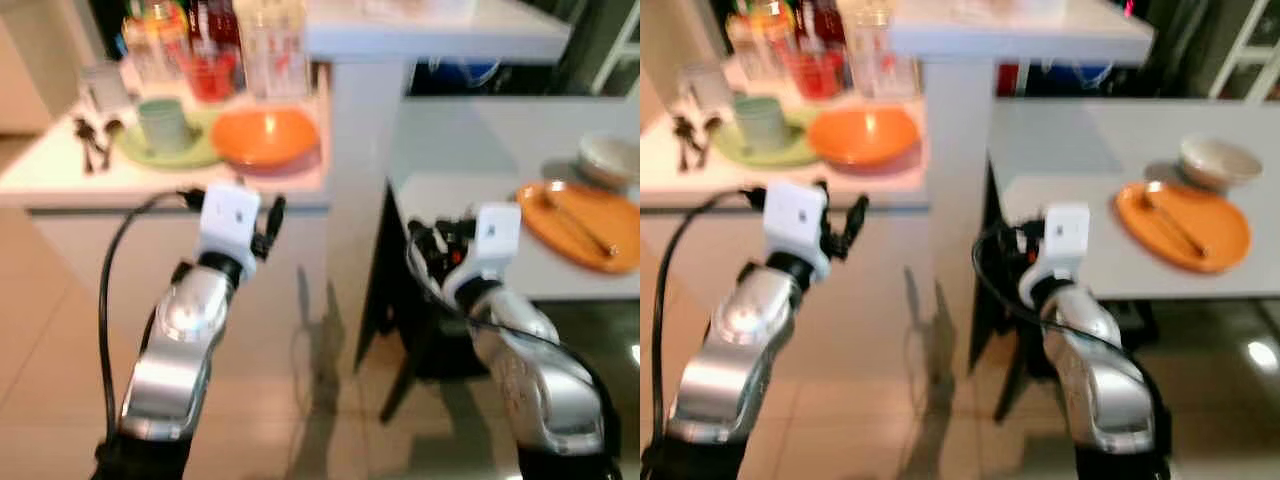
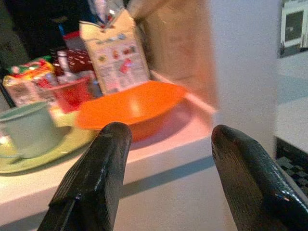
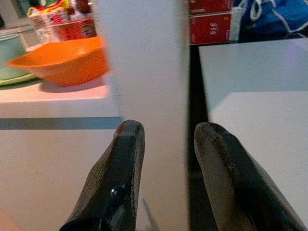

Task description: Setting the table

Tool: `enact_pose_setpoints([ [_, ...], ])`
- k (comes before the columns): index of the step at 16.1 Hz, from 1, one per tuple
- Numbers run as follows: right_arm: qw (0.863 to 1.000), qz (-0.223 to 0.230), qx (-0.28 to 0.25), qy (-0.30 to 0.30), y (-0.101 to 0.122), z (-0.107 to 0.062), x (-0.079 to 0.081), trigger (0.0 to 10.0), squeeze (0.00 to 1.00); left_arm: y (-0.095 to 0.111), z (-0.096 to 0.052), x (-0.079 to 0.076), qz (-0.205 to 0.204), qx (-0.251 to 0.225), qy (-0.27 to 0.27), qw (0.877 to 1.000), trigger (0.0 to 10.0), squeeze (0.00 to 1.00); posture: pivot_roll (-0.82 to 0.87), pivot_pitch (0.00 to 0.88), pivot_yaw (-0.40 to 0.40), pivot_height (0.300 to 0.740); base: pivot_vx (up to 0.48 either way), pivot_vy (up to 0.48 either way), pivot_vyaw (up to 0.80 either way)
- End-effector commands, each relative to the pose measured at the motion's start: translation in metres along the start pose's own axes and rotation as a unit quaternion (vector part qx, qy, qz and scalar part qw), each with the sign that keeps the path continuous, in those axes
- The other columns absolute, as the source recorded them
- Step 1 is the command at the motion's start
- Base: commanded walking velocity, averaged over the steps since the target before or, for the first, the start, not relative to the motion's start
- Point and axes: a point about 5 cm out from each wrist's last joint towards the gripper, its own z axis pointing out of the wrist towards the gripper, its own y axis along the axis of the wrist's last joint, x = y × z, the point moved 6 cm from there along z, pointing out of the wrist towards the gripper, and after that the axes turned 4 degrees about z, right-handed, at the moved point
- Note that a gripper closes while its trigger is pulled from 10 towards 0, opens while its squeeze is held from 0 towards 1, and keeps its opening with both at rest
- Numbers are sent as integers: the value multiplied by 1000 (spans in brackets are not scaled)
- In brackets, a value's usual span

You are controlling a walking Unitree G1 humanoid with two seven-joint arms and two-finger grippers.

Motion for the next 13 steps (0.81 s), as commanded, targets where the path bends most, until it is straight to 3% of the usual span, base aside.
enact_pose_setpoints([
  [1,1000,-2,-6,16,4,4,9,10000,0,-3,-1,12,8,5,19,1000,10000,0,10,0,-18,740,0,450,0],
  [13,999,-20,-13,30,9,13,10,10000,0,-1,3,14,11,-2,32,999,10000,0,19,0,-34,740,0,450,0],
])
